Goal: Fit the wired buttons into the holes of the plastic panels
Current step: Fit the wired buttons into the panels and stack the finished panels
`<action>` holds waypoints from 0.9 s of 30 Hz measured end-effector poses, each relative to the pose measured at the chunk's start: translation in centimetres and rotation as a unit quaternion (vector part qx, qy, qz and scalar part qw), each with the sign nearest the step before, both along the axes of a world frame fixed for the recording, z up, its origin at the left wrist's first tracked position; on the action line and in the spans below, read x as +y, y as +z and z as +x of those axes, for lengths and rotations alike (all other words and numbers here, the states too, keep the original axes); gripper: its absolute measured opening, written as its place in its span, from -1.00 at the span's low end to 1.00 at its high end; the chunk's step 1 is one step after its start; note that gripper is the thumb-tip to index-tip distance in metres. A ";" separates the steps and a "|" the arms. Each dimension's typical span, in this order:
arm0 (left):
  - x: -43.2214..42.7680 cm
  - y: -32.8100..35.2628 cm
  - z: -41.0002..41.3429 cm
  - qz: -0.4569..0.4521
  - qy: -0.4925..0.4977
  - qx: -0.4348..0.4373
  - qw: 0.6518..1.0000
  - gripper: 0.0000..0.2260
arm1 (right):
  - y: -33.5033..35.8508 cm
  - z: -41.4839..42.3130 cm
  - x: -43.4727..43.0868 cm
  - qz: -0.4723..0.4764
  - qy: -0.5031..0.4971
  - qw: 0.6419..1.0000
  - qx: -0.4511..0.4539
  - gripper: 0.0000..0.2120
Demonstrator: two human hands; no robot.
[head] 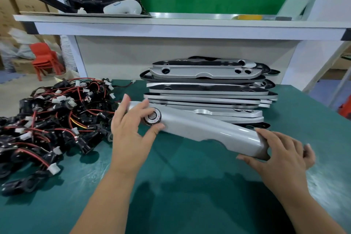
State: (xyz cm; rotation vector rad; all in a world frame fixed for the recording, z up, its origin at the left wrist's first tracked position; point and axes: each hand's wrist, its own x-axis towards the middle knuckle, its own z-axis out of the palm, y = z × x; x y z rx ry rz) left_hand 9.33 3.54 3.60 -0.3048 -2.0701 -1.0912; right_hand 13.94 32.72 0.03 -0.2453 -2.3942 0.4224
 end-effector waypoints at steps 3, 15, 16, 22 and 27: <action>0.1 0.0 0.0 0.059 0.010 -0.017 0.998 -0.63 | 0.4 0.1 0.4 -0.014 -0.009 1.000 -0.002 -0.29; 1.6 0.8 0.4 0.492 -0.269 -0.160 0.812 -0.80 | 0.4 0.5 0.1 -0.005 0.054 0.996 -0.073 -0.19; 2.0 0.7 0.4 0.495 -0.266 -0.167 0.810 -0.79 | 0.6 0.4 -0.6 -0.012 0.072 0.995 -0.075 -0.17; 3.7 -0.2 0.7 0.471 -0.313 -0.178 0.805 -0.70 | 2.4 -0.6 -9.0 -0.039 0.183 0.981 0.045 -0.37; 3.6 -0.4 0.9 0.458 -0.335 -0.195 0.800 -0.68 | 3.5 -2.1 -13.3 -0.079 0.202 0.972 0.088 -0.49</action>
